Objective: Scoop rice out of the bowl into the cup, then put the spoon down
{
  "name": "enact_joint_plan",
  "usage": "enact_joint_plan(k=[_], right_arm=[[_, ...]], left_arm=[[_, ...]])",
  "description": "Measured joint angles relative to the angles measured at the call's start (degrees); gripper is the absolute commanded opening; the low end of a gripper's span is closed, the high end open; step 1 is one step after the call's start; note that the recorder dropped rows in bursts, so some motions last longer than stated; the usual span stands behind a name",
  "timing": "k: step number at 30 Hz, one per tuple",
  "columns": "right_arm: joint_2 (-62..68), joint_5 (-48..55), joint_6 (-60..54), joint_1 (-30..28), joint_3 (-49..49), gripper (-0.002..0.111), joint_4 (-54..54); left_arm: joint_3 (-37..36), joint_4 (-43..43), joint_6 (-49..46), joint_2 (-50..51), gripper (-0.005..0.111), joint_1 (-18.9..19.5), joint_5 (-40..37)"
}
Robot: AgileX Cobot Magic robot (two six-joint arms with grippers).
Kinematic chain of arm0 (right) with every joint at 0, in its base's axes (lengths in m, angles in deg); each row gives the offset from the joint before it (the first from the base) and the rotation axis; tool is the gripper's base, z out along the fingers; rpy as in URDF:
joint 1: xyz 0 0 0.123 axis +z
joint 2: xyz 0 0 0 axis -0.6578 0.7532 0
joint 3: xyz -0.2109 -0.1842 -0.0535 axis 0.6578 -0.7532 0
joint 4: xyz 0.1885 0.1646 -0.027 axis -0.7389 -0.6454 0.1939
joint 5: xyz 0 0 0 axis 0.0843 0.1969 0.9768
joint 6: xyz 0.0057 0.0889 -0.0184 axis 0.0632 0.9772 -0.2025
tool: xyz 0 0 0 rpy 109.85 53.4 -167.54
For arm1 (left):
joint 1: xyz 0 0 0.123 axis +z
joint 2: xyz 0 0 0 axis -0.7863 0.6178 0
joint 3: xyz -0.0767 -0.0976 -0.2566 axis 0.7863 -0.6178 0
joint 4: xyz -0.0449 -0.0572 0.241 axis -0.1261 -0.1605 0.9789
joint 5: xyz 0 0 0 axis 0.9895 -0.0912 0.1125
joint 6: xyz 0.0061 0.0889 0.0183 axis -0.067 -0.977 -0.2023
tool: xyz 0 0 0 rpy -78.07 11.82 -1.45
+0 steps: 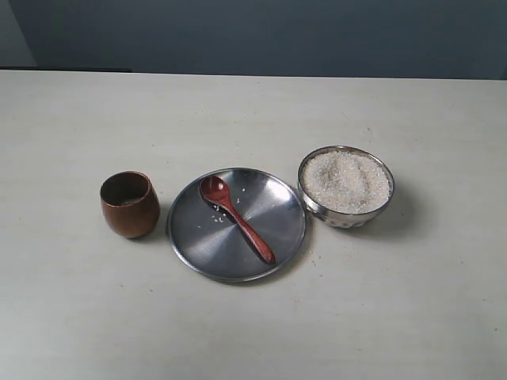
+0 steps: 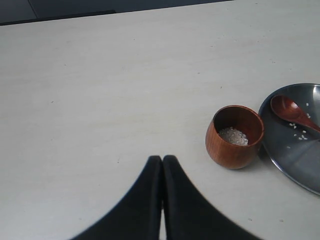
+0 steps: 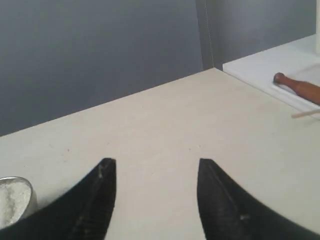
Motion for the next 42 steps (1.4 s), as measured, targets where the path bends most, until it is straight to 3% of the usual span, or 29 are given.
enact_joint_plan(k=[14, 20, 25, 33, 42], right_arm=[[0.0, -13.3, -2.3, 0.0, 0.8, 0.049, 6.1], [0.0, -6.9, -2.7, 0.0, 3.6, 0.049, 6.1], [0.0, 0.9, -9.3, 0.0, 3.7, 0.049, 0.7], [0.0, 2.2, -21.5, 0.0, 3.7, 0.049, -9.5], [0.0, 3.1, -24.4, 0.0, 3.7, 0.049, -10.8]], left_arm=[[0.0, 0.0, 0.0, 0.0, 0.0, 0.0, 0.0], [0.0, 0.0, 0.0, 0.0, 0.0, 0.0, 0.0], [0.0, 0.0, 0.0, 0.0, 0.0, 0.0, 0.0], [0.0, 0.0, 0.0, 0.0, 0.0, 0.0, 0.0], [0.0, 0.0, 0.0, 0.0, 0.0, 0.0, 0.0]])
